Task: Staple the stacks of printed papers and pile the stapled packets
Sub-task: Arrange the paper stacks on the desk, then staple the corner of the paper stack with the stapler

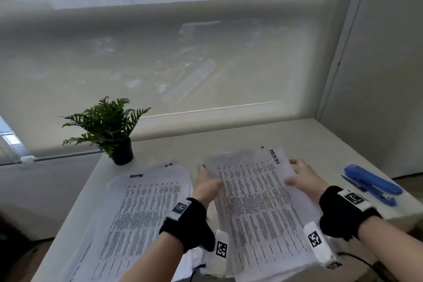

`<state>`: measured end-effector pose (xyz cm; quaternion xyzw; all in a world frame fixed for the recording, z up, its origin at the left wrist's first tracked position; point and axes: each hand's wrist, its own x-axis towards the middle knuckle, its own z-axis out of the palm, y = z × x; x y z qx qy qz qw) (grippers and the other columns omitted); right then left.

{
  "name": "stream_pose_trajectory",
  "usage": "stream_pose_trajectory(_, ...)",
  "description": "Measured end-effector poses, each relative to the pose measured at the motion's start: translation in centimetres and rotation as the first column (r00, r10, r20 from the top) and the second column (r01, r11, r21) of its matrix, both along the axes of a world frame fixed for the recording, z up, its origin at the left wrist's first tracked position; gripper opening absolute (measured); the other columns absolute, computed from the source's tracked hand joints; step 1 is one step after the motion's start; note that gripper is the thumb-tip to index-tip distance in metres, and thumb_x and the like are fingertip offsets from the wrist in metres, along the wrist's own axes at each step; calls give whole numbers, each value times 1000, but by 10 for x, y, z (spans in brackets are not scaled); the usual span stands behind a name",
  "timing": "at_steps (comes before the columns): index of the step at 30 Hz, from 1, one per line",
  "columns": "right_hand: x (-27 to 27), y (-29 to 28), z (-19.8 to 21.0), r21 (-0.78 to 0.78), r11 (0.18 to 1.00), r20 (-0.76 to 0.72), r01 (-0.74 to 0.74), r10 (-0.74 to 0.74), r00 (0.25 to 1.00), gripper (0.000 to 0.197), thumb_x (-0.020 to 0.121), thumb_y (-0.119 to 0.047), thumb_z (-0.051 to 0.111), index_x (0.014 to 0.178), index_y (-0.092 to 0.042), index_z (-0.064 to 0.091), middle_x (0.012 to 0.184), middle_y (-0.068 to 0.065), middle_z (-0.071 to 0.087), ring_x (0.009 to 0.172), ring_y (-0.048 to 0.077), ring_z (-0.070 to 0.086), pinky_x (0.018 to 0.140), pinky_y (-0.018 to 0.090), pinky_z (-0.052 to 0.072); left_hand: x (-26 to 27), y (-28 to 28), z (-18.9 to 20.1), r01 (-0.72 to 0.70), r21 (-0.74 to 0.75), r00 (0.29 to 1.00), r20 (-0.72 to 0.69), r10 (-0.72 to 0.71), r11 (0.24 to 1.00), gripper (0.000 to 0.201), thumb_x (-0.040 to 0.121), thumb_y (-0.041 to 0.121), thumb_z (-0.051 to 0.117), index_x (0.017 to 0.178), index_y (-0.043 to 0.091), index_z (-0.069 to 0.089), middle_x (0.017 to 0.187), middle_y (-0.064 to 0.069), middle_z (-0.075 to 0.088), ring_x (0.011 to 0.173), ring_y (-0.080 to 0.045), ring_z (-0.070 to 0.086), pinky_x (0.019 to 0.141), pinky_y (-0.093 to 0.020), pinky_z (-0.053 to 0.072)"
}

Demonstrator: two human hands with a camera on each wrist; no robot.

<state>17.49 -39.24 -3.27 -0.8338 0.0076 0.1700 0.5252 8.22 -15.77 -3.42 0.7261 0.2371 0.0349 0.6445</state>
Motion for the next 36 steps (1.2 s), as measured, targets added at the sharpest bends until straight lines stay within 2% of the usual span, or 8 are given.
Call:
stream_pose_trajectory(7,-3,-20,-9,-558,807,120,-193,309,943,55,91,-23,56,142,-13,37,138,10,48,127,28,45,106,33,37,12,0,-33,80,250,980,-196,-30,965,50,58,17,58,107,7,65,110,-14,69,104,-29,65,93,-43,53)
stream_pose_trajectory(14,36,-100,16,-856,365,372,366,-55,926,46,89,-25,53,133,-17,42,141,17,34,135,37,28,109,56,24,10,19,-25,107,352,967,-253,-16,930,37,76,3,64,112,10,64,107,-8,67,96,-23,61,82,-27,48)
stream_pose_trajectory(21,77,-142,-32,-844,489,136,220,-203,970,51,83,-31,59,125,-3,49,128,28,51,116,40,53,98,44,44,-3,24,-19,122,510,981,-190,-28,851,75,76,10,72,140,9,33,134,-14,48,119,-28,53,99,-32,46)
stream_pose_trajectory(24,68,-123,-19,-809,558,102,186,-178,979,42,84,-33,52,112,-1,54,121,28,53,108,40,55,91,40,45,-14,24,-9,162,736,986,-102,-129,657,75,85,18,65,146,14,22,142,-10,29,129,-25,39,107,-30,36)
stream_pose_trajectory(27,44,-70,29,-755,638,194,149,1,981,21,85,-26,52,82,-6,51,105,28,60,97,38,60,79,36,44,-16,27,-3,401,830,911,-316,-266,388,62,94,39,49,147,20,23,153,-2,27,141,-21,26,116,-42,24)
stream_pose_trajectory(31,14,17,65,-684,726,243,-69,317,917,41,92,-34,54,117,-2,44,104,21,61,92,33,61,76,33,42,-6,32,-14,690,692,721,-635,-276,212,71,95,56,30,152,27,1,161,5,-5,149,-24,-3,115,-61,-2)
stream_pose_trajectory(33,-6,60,66,-668,693,160,-269,487,859,39,95,-33,51,120,-6,39,99,13,58,82,26,56,71,31,41,-2,33,-21,698,678,715,-646,-267,228,76,92,62,32,152,29,-3,160,4,-9,148,-26,-5,113,-64,-5)
stream_pose_trajectory(36,-28,98,41,-792,460,19,-402,676,736,39,96,-32,46,124,-6,36,112,15,62,92,29,60,72,32,42,2,36,-28,688,671,726,-638,-256,277,82,88,67,35,150,33,-8,159,1,-16,148,-30,-8,111,-65,-7)
